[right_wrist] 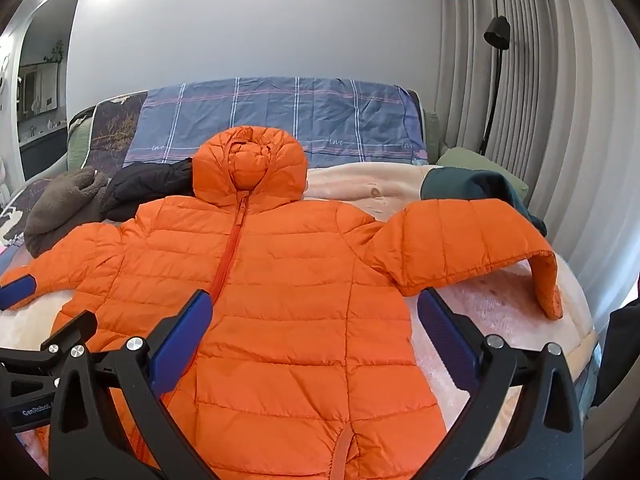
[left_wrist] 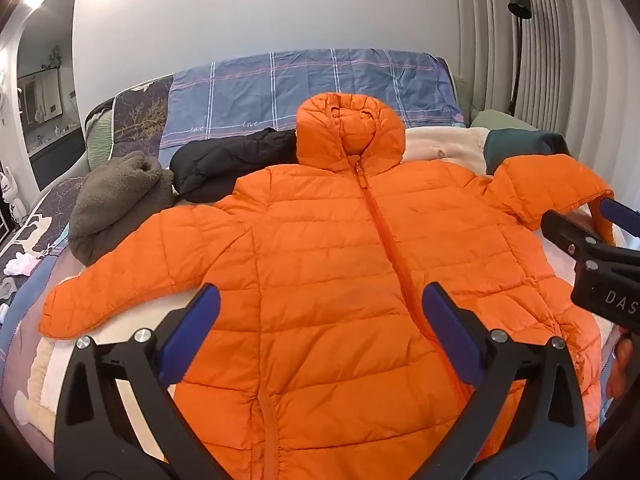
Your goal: Fold large clothes
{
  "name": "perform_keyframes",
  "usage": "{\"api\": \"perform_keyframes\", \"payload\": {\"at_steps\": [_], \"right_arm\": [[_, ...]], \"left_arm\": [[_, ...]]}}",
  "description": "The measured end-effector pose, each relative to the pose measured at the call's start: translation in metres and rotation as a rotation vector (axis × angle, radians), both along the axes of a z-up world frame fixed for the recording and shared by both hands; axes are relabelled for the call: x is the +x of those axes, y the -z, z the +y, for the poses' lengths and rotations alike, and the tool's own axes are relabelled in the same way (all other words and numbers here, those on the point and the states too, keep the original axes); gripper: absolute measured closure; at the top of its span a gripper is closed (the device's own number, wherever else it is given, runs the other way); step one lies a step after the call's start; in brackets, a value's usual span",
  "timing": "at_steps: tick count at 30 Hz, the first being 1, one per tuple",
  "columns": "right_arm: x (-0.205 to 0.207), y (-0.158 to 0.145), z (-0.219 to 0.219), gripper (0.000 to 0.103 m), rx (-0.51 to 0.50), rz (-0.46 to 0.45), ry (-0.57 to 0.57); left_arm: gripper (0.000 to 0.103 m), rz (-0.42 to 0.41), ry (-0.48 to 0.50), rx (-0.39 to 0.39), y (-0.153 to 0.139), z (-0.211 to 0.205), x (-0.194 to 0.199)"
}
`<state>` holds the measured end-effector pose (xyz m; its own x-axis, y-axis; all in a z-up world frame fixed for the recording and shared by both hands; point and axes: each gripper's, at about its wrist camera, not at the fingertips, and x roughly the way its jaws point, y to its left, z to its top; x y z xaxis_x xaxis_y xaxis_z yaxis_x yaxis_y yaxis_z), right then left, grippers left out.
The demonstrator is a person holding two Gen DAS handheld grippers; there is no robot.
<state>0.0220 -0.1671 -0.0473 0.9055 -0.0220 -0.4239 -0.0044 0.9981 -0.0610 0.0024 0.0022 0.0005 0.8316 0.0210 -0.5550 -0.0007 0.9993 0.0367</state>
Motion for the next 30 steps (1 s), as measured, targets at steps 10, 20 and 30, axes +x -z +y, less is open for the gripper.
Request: {"api": "perform_keyframes", "payload": {"at_steps": [10,20,30], "right_arm": [[-0.007,-0.002,-0.004,0.001,0.018,0.0,0.0],[-0.011,0.003,-0.01,0.001,0.074,0.021,-0.032],[-0.009,0.01,-0.007,0.001,0.071,0.036,-0.055]], "left_arm": [[0.002,0.002,-0.001,-0.002,-0.003,0.0,0.001],[0.002,-0.008,-0.014,-0.005,-0.001,-0.001,-0.007],[0.002,0.005,-0.016,-0.016,0.003,-0.002,-0.008]]}}
